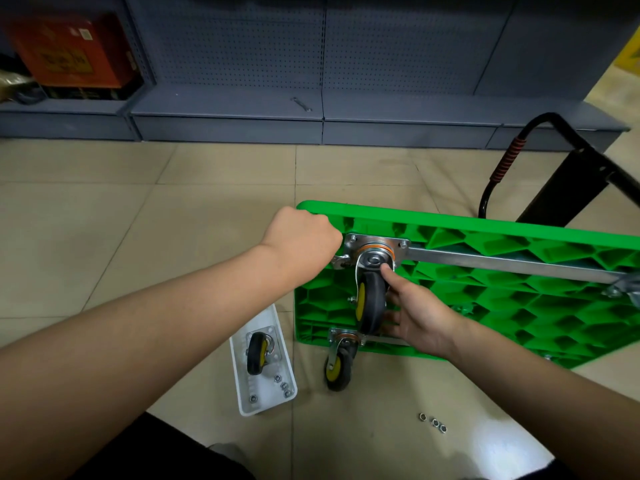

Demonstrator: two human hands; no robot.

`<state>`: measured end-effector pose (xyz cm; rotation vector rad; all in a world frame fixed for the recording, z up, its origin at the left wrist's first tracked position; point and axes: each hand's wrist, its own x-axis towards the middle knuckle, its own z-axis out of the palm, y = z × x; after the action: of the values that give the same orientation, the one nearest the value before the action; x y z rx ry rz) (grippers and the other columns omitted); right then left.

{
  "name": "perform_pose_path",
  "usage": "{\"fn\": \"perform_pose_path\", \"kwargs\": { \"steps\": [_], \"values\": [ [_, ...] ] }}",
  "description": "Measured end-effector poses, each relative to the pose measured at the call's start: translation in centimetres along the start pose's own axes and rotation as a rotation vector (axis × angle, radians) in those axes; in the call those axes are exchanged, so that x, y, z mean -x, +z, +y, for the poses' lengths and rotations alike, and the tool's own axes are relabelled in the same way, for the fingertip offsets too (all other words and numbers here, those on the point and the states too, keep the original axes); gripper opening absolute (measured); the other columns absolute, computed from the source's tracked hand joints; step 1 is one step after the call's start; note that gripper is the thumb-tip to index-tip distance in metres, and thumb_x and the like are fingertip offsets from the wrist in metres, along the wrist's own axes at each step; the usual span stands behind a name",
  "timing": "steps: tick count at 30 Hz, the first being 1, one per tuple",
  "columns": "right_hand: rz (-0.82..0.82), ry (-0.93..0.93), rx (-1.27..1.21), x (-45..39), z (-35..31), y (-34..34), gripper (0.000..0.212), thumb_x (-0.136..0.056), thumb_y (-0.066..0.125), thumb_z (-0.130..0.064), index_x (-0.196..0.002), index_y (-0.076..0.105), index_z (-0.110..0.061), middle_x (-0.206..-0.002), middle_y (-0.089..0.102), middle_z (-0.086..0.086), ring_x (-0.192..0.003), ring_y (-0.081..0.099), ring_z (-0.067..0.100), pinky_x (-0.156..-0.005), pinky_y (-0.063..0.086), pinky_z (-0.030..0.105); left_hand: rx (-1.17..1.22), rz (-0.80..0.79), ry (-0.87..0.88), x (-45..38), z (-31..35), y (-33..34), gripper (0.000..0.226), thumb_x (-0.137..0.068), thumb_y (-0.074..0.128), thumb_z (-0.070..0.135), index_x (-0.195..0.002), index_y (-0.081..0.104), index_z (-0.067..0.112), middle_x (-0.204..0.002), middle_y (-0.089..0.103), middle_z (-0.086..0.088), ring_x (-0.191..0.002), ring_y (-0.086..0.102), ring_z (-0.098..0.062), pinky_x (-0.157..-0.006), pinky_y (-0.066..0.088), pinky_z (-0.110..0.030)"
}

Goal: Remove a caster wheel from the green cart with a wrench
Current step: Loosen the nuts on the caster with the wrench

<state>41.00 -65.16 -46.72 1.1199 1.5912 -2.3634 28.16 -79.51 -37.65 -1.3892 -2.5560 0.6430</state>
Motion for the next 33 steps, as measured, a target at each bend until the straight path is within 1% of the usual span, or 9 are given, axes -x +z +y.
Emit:
{"fn": "perform_pose_path", "kwargs": {
  "steps": [3, 5, 9, 14, 18, 20, 25, 31, 33],
  "values": [
    [-0.009, -0.008, -0.006, 0.0, 0.0, 0.1, 0.037, -0.099, 0.053, -0.05, -0.114, 0.067, -0.019, -0.105, 0.077, 0.006, -0.084, 0.072, 0.025, -0.074, 0.059, 0.04, -0.03, 0.013, 0.002, 0.0, -0.2, -0.1, 0.007, -0.097, 0.062, 0.022, -0.097, 0.069, 0.023, -0.102, 0.071, -0.003, -0.096, 0.07, -0.03, -0.062, 0.034, -0.031],
    [-0.009, -0.009, -0.004, 0.0, 0.0, 0.1, 0.037, -0.099, 0.054, -0.049, -0.114, 0.068, -0.018, -0.102, 0.078, 0.005, -0.084, 0.073, 0.025, -0.078, 0.06, 0.042, -0.027, 0.018, 0.007, -0.1, -0.5, -0.1, 0.007, -0.097, 0.063, 0.024, -0.098, 0.07, 0.023, -0.103, 0.071, -0.003, -0.096, 0.07, -0.03, -0.063, 0.034, -0.031],
    [0.002, -0.001, 0.004, 0.1, -0.1, 0.0, 0.037, -0.098, 0.056, -0.049, -0.112, 0.069, -0.017, -0.11, 0.076, 0.007, -0.093, 0.073, 0.03, -0.092, 0.057, 0.049, -0.035, 0.026, 0.019, -0.3, -0.5, 0.2, 0.008, -0.097, 0.062, 0.026, -0.099, 0.07, 0.024, -0.102, 0.072, -0.003, -0.096, 0.07, -0.03, -0.064, 0.034, -0.031],
    [0.005, -0.006, 0.01, 0.0, -0.1, 0.1, 0.038, -0.099, 0.055, -0.049, -0.113, 0.068, -0.017, -0.11, 0.076, 0.008, -0.092, 0.073, 0.03, -0.093, 0.057, 0.049, -0.062, 0.07, 0.055, -0.3, -0.4, 0.7, 0.01, -0.097, 0.061, 0.02, -0.098, 0.071, 0.024, -0.098, 0.073, -0.002, -0.092, 0.071, -0.029, -0.064, 0.034, -0.031],
    [0.005, -0.004, 0.02, -0.1, 0.0, 0.2, 0.042, -0.099, 0.053, -0.051, -0.115, 0.068, -0.015, -0.109, 0.077, 0.008, -0.092, 0.074, 0.028, -0.092, 0.057, 0.049, -0.037, 0.045, 0.058, -0.3, 0.8, 1.4, 0.02, -0.093, 0.055, 0.006, -0.099, 0.068, 0.02, -0.102, 0.072, -0.001, -0.097, 0.07, -0.028, -0.067, 0.035, -0.031],
    [0.001, -0.003, 0.018, -0.1, 0.0, 0.2, 0.042, -0.099, 0.053, -0.051, -0.117, 0.068, -0.016, -0.109, 0.077, 0.007, -0.091, 0.075, 0.027, -0.091, 0.057, 0.048, -0.011, 0.039, 0.018, -0.3, 0.7, 1.5, 0.02, -0.094, 0.054, 0.006, -0.1, 0.068, 0.02, -0.105, 0.072, -0.002, -0.1, 0.07, -0.029, -0.069, 0.036, -0.031],
    [0.015, -0.009, 0.007, -0.2, 0.1, 0.0, 0.04, -0.099, 0.055, -0.049, -0.118, 0.068, -0.016, -0.119, 0.073, 0.008, -0.09, 0.076, 0.028, -0.077, 0.059, 0.042, 0.018, 0.001, -0.02, 0.0, 1.3, 1.7, 0.027, -0.091, 0.053, -0.001, -0.105, 0.066, 0.017, -0.108, 0.071, -0.003, -0.104, 0.069, -0.03, -0.07, 0.037, -0.031],
    [0.005, -0.017, 0.009, -0.1, 0.1, 0.1, 0.04, -0.101, 0.053, -0.046, -0.117, 0.068, -0.013, -0.112, 0.076, 0.011, -0.088, 0.075, 0.029, -0.078, 0.059, 0.043, 0.052, -0.038, -0.054, 0.1, 1.8, 3.0, 0.027, -0.091, 0.053, -0.004, -0.108, 0.064, 0.014, -0.109, 0.069, -0.004, -0.104, 0.068, -0.031, -0.07, 0.038, -0.033],
    [-0.003, -0.015, 0.01, -0.1, 0.1, 0.1, 0.041, -0.102, 0.051, -0.046, -0.118, 0.067, -0.013, -0.111, 0.076, 0.011, -0.088, 0.075, 0.029, -0.079, 0.059, 0.044, 0.093, -0.076, -0.082, 0.1, 1.9, 4.1, 0.022, -0.095, 0.053, 0.0, -0.11, 0.064, 0.013, -0.108, 0.069, -0.005, -0.103, 0.068, -0.033, -0.069, 0.039, -0.035]
  ]
}}
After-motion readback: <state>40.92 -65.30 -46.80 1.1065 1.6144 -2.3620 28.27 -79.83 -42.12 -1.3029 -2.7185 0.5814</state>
